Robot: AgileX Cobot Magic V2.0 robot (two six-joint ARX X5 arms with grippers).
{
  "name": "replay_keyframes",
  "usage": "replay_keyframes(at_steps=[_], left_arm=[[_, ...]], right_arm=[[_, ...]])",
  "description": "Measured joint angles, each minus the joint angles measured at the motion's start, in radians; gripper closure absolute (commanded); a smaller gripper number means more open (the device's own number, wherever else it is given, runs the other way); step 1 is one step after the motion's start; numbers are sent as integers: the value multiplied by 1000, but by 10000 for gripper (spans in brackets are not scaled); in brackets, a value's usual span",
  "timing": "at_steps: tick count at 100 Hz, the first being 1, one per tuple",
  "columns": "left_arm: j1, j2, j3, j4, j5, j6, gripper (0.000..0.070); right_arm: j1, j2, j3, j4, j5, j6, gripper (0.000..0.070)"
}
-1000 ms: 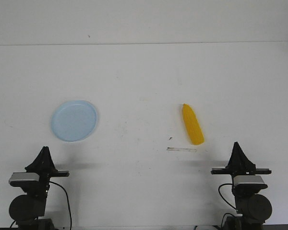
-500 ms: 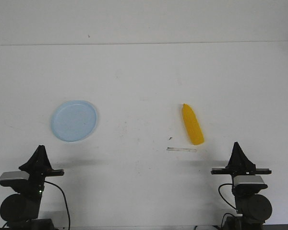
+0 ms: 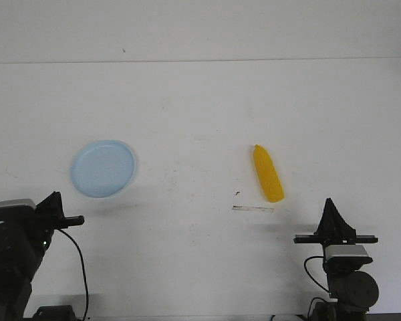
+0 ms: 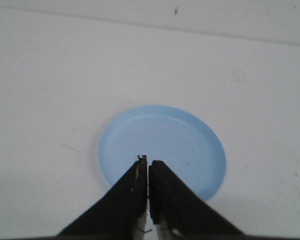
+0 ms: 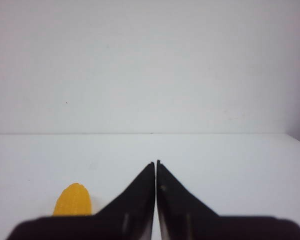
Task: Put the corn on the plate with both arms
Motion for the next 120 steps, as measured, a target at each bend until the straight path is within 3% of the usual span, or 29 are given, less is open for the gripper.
replay_keyframes(at_steps=[21,39,71,94,101,110,120], left_arm=[[0,244,144,-176,65,-80,698],[4,449,236,-208,88,-106,699],[119,818,389,-287,356,-111,699],[204,964,518,-284,363,-111,695],[234,1004,557,-277,363,-111,664],[268,1047,576,-241,363,-111,520],[290,1082,576,-215,361,-111,488]], right_arm=[[0,0,0,0,0,0,696],[0,0,0,0,0,0,696],[0,0,0,0,0,0,696],[0,0,0,0,0,0,696],[0,0,0,0,0,0,696],[0,0,0,0,0,0,696],[0,0,0,0,0,0,696]])
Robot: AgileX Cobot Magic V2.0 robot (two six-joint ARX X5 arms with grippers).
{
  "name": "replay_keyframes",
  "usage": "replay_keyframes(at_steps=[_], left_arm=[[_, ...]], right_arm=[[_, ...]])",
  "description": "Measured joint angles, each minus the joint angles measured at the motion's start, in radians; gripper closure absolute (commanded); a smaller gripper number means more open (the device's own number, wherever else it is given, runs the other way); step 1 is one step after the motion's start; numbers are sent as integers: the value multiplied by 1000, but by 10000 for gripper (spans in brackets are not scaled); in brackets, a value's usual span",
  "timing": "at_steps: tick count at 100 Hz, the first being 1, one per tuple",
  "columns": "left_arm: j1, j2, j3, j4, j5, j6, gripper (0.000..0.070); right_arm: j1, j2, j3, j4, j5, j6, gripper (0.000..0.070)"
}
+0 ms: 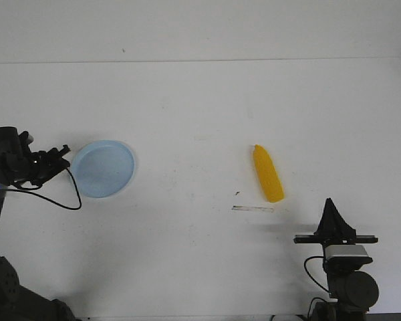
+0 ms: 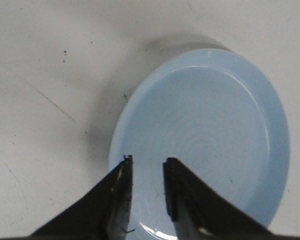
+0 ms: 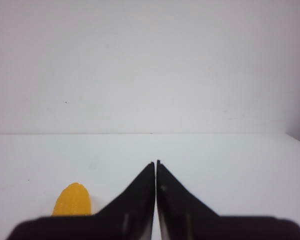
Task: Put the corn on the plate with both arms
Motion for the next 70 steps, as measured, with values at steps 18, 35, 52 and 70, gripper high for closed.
replay_keyframes(at_steps=[18,35,52,70], left_arm=[[11,44,0,5,0,0,347],[7,82,0,-4,0,-2,343],[-4,102,0,-12,0,3,343],[-11,111,0,-16,0,15,344]], right_arm=[[0,0,0,0,0,0,696],[0,0,0,0,0,0,696],[0,0,0,0,0,0,696],[0,0,0,0,0,0,696]])
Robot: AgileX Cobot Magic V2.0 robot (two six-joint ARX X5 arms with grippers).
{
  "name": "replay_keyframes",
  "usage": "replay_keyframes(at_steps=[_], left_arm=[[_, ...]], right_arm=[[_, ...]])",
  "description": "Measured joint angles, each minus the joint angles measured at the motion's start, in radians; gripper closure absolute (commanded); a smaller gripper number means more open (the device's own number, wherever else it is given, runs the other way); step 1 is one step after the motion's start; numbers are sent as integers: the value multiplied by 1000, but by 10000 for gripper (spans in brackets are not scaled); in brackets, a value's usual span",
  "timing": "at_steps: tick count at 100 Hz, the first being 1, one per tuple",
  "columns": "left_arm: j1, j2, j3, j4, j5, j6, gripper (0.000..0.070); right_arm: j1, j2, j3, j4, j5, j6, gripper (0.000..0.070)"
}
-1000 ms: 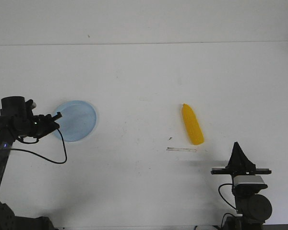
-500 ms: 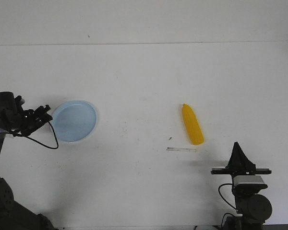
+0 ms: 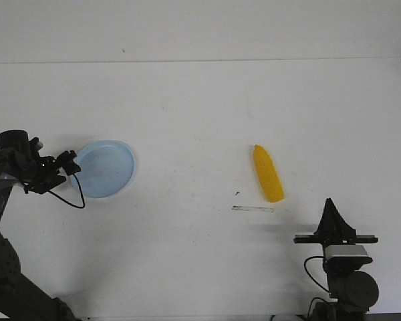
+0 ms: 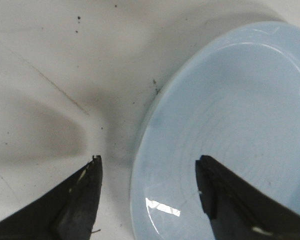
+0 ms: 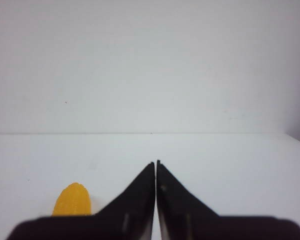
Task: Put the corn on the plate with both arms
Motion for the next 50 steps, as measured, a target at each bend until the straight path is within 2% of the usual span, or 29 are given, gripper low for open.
replay_keyframes(at_steps=[41,45,50], left_arm=[[-24,33,0,-6,1,13,347],[-26,33,0,-5,0,13,367],[-27,33,0,-2,1,13,432]], right_arm=[[0,0,0,0,0,0,696],[0,0,0,0,0,0,696],[0,0,0,0,0,0,696]])
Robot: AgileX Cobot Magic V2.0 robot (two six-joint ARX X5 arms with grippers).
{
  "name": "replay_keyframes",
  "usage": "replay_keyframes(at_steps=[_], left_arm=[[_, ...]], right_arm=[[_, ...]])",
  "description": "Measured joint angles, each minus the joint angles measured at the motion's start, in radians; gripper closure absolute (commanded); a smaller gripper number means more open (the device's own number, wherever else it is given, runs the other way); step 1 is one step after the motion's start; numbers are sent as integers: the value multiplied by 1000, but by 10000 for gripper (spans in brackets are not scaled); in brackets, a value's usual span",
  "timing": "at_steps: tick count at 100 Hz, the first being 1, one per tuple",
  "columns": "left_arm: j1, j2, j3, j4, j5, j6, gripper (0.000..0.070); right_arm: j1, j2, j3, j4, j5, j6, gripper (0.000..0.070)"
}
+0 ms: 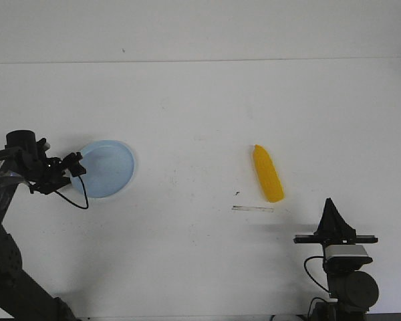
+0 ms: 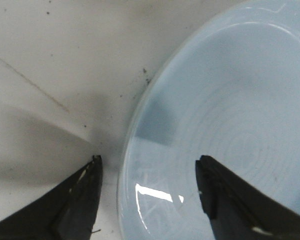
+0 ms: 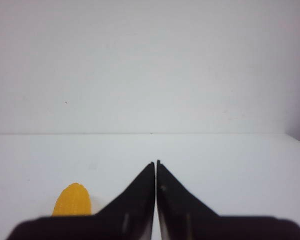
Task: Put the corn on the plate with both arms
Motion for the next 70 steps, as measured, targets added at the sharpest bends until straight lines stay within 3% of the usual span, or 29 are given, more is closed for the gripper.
replay_keyframes(at_steps=[9,26,39,46,70], left_arm=[[-3,1,0,0,-1,0,507],[-18,5,0,2,-1,0,520],[-30,15,0,5,-1,0,662],[-37,21,0,5,-1,0,697],[-50,24,0,3,2,0,700]], right_arm=[[0,0,0,0,0,0,696],[0,0,0,0,0,0,696],[0,0,0,0,0,0,696],[0,0,0,0,0,0,696],[0,0,0,0,0,0,696]])
